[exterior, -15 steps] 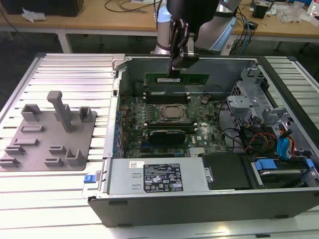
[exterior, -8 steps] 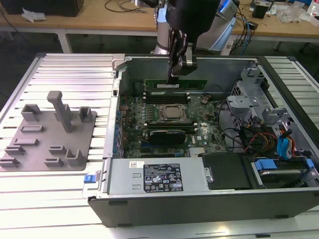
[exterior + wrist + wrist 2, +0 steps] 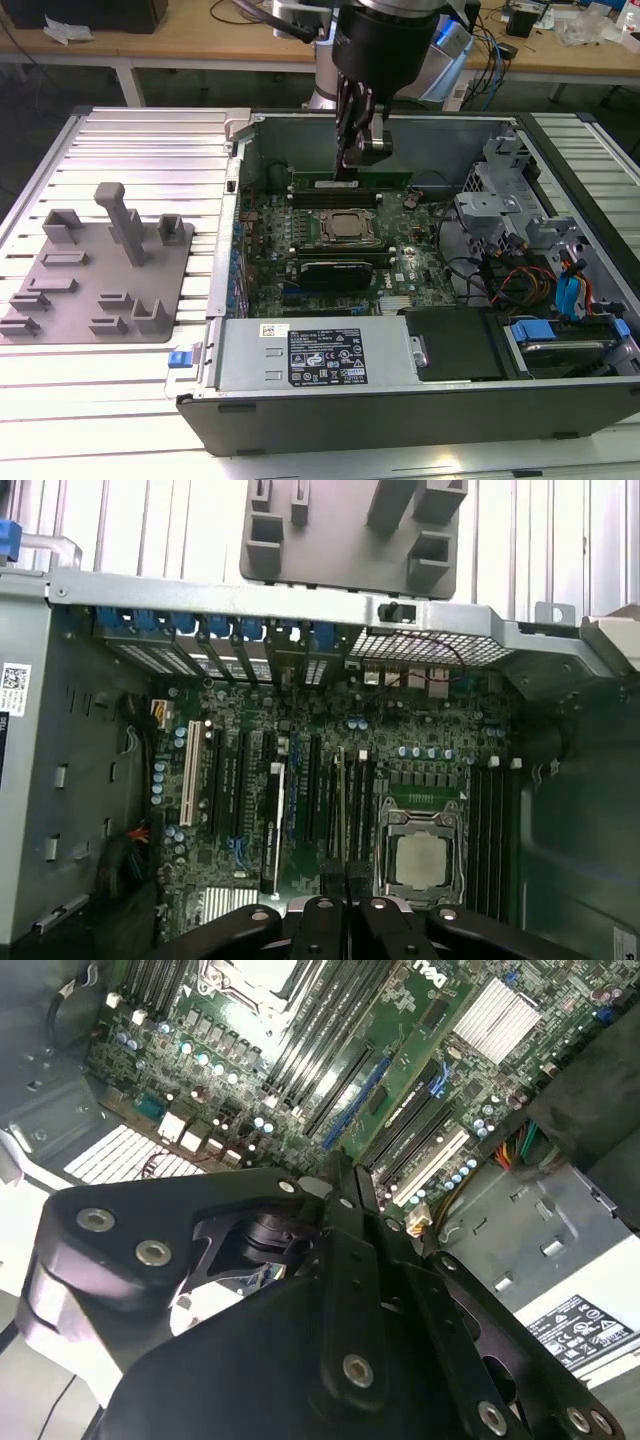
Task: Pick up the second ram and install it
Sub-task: 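Pick up the second ram and move it above second insertion slot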
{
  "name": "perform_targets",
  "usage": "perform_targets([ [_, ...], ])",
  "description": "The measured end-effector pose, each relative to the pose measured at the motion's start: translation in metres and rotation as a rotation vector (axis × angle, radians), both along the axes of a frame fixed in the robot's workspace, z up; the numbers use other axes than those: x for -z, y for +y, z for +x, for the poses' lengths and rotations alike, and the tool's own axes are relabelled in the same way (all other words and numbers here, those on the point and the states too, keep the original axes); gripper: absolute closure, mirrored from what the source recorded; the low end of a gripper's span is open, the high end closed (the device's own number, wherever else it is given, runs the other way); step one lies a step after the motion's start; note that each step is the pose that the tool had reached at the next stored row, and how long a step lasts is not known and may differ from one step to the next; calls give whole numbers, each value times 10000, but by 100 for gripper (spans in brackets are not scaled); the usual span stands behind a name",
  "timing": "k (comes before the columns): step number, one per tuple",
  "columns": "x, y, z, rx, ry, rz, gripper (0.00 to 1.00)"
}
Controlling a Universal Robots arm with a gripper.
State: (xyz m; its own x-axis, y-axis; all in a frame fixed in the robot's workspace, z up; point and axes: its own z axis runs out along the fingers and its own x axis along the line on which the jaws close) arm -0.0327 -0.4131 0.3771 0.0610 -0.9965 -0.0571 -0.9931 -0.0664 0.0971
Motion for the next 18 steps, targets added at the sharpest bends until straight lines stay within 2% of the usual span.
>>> perform_targets([
  [3, 79, 0, 35, 5, 0, 76, 91],
  [7, 150, 18, 43, 7, 0, 89, 91],
  [12, 263, 112, 42, 8, 0, 90, 91],
  [14, 333, 167, 42, 8, 0, 90, 91],
  [18, 434, 200, 35, 9, -8, 91, 91],
])
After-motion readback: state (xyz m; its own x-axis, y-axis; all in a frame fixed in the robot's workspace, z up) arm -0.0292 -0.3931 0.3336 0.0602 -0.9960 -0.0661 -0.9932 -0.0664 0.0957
